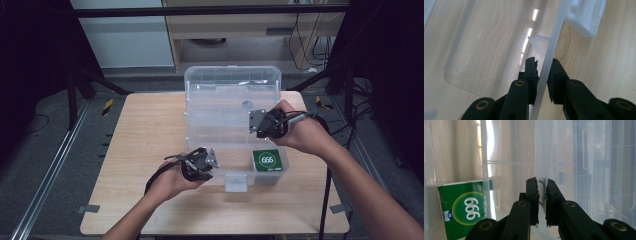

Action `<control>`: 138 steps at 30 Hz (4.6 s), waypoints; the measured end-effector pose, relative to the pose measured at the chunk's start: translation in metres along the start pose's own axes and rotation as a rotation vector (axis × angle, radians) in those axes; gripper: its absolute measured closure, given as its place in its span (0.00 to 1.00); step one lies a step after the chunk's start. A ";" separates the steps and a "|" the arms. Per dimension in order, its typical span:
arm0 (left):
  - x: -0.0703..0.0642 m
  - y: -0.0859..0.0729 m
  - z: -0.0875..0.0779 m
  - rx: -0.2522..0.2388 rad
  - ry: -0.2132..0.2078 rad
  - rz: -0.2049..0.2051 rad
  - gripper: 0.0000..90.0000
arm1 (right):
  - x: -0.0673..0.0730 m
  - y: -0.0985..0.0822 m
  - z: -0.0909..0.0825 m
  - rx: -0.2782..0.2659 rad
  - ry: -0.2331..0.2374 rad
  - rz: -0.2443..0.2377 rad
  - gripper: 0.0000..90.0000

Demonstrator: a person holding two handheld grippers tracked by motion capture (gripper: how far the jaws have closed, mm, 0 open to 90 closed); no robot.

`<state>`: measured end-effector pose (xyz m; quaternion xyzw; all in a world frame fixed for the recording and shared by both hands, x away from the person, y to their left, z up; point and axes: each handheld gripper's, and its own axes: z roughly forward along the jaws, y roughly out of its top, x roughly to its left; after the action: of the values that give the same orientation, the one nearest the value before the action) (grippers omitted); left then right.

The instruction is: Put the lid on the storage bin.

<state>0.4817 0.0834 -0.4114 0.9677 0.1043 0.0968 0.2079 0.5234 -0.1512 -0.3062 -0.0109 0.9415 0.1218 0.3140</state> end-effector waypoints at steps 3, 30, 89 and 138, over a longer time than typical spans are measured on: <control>0.000 0.000 0.000 0.003 0.004 0.007 0.87 | 0.006 -0.001 -0.002 -0.003 -0.011 0.014 0.92; -0.001 -0.001 0.001 -0.011 -0.008 0.020 0.87 | 0.032 -0.011 -0.009 -0.053 -0.021 0.033 0.89; -0.002 -0.002 0.002 -0.019 0.009 0.027 0.86 | 0.052 -0.015 -0.012 -0.060 0.035 0.013 0.89; 0.071 -0.018 -0.124 -0.376 0.160 -0.348 0.99 | 0.054 -0.017 -0.012 -0.074 0.035 0.031 0.88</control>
<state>0.5185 0.1637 -0.2981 0.8690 0.2652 0.1534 0.3885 0.4749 -0.1676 -0.3330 -0.0098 0.9418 0.1611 0.2948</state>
